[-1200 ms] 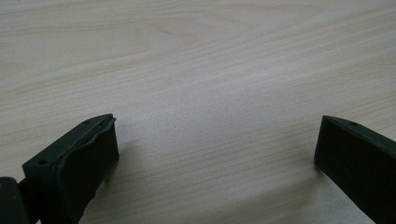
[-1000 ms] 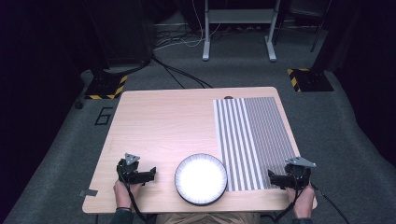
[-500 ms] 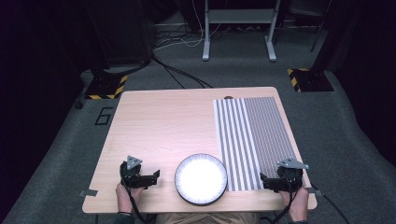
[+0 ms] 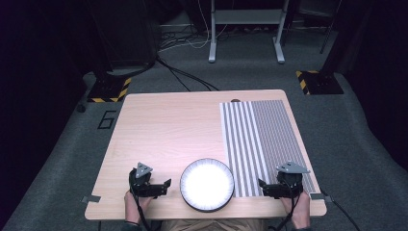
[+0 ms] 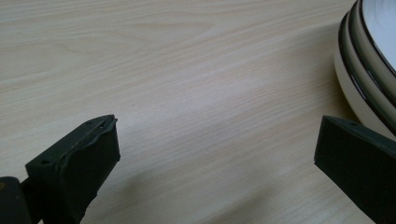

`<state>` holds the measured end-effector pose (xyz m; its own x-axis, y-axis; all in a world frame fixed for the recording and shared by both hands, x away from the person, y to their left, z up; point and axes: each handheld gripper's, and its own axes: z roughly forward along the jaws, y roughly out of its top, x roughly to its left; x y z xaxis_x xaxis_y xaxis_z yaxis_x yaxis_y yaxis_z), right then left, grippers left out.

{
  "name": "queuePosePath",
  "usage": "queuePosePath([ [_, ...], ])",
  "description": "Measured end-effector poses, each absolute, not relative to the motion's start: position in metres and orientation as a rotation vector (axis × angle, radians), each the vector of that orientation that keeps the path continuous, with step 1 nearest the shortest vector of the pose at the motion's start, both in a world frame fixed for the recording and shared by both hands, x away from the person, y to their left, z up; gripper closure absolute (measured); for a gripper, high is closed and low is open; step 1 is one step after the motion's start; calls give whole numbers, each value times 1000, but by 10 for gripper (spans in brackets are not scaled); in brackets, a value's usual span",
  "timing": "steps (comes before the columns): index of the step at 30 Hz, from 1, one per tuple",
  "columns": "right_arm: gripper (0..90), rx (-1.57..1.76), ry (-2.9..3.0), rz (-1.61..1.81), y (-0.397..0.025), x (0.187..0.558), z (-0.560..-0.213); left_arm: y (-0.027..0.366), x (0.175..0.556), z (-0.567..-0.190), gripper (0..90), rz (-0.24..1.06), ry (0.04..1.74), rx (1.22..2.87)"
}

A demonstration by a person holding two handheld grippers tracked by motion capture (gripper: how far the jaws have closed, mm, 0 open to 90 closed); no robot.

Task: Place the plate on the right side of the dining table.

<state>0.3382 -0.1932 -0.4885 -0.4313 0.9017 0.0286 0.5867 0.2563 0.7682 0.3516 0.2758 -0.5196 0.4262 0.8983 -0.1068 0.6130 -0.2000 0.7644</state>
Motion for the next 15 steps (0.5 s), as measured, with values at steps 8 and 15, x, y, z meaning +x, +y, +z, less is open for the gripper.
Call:
queuePosePath([
  [8,3,1305,2150,1111,-176,334,-481,270,350,-521,0,431,1252,1914],
  [15,8,1222,2217,1172,-151,332,-476,264,348,-526,0,399,1231,1930],
])
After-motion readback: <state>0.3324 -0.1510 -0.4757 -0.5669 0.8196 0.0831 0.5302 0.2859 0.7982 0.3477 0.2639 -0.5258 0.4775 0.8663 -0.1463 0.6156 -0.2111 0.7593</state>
